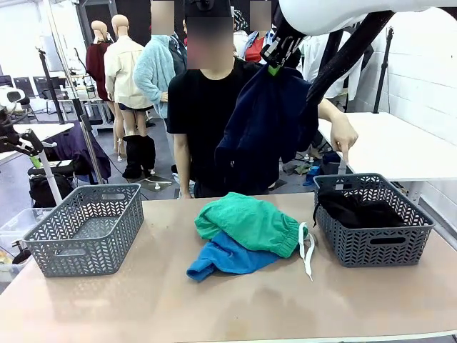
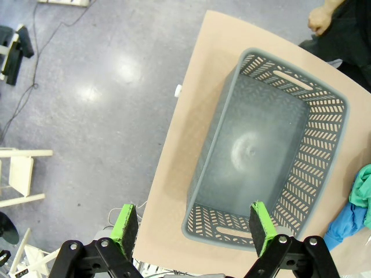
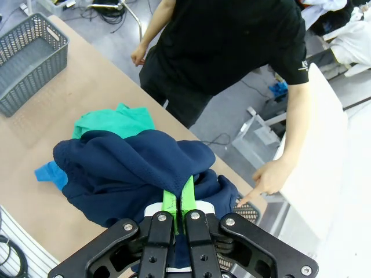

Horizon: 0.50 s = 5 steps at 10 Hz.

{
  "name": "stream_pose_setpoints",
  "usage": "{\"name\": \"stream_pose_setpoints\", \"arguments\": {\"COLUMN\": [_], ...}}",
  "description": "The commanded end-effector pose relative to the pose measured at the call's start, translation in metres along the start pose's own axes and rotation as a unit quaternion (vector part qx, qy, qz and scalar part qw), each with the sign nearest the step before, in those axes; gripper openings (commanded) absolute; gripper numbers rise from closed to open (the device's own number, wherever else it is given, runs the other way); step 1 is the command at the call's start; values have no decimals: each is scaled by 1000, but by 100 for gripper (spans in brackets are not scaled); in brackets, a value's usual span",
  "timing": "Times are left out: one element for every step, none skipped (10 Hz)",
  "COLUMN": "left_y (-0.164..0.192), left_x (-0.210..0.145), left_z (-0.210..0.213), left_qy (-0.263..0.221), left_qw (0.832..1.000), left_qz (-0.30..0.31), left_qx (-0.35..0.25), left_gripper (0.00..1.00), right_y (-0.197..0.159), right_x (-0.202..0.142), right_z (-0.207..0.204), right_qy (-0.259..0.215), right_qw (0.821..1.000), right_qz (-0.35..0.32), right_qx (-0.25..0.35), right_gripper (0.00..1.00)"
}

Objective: Sort the tops and bottoms.
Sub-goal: Sort the clothes according to human instructions.

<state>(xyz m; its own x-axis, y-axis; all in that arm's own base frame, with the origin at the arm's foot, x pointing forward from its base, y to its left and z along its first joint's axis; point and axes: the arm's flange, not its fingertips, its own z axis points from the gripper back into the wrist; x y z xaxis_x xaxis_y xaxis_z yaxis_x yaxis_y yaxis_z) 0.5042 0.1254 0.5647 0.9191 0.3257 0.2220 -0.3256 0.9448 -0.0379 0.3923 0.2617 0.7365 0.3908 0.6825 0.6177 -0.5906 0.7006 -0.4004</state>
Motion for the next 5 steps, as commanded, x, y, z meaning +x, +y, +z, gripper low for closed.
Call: {"name": "stream_pose_setpoints", "arguments": {"left_y": [0, 0, 0, 0, 0], "left_x": [-2, -2, -2, -2, -2], "left_z": [0, 0, 0, 0, 0], "left_qy": [0, 0, 0, 0, 0], "left_qw": [1000, 1000, 1000, 1000, 1000], "left_qz": [8, 8, 8, 8, 8], "left_qx": [12, 12, 12, 12, 12], "left_gripper": [100, 100, 100, 100, 100], "right_y": [-2, -2, -2, -2, -2], "right_x": [2, 2, 2, 2, 2], "right_z": [2, 2, 2, 2, 2], "right_qy": [-2, -2, -2, -2, -2], "right_qw": [1000, 1000, 1000, 1000, 1000], "right_qz": [-1, -1, -1, -1, -1], "right_qx": [-1, -1, -1, -1, -1], "right_gripper": [0, 0, 0, 0, 0]}}
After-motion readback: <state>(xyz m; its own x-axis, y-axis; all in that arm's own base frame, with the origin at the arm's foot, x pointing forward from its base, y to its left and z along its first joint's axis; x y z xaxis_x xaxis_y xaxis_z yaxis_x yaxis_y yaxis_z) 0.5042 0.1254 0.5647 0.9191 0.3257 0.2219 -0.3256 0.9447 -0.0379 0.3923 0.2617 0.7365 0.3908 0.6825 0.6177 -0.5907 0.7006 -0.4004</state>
